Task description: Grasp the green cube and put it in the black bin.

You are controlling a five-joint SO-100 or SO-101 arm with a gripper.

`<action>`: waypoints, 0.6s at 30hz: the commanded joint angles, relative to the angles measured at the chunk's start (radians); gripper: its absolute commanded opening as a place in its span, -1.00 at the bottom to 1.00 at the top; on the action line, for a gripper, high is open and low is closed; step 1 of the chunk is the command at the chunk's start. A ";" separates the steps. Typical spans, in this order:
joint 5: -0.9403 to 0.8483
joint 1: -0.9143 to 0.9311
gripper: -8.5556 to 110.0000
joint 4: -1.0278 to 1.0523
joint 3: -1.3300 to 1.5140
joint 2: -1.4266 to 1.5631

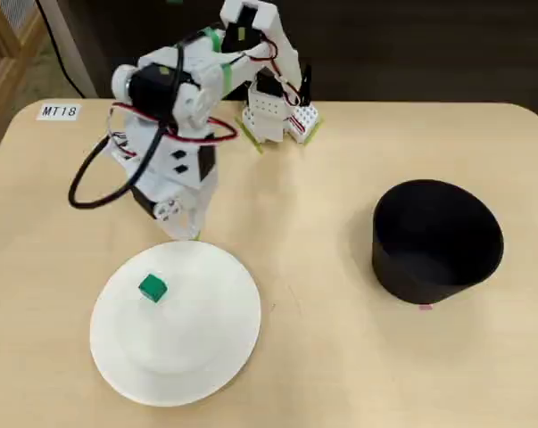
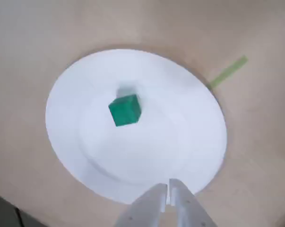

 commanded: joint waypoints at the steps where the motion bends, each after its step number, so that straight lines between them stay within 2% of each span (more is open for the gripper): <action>1: -0.040 0.023 -0.86 0.006 -0.129 -0.057; 10: -0.092 0.063 -0.86 0.006 -0.436 -0.305; 18: -0.100 0.081 -0.86 0.006 -0.449 -0.353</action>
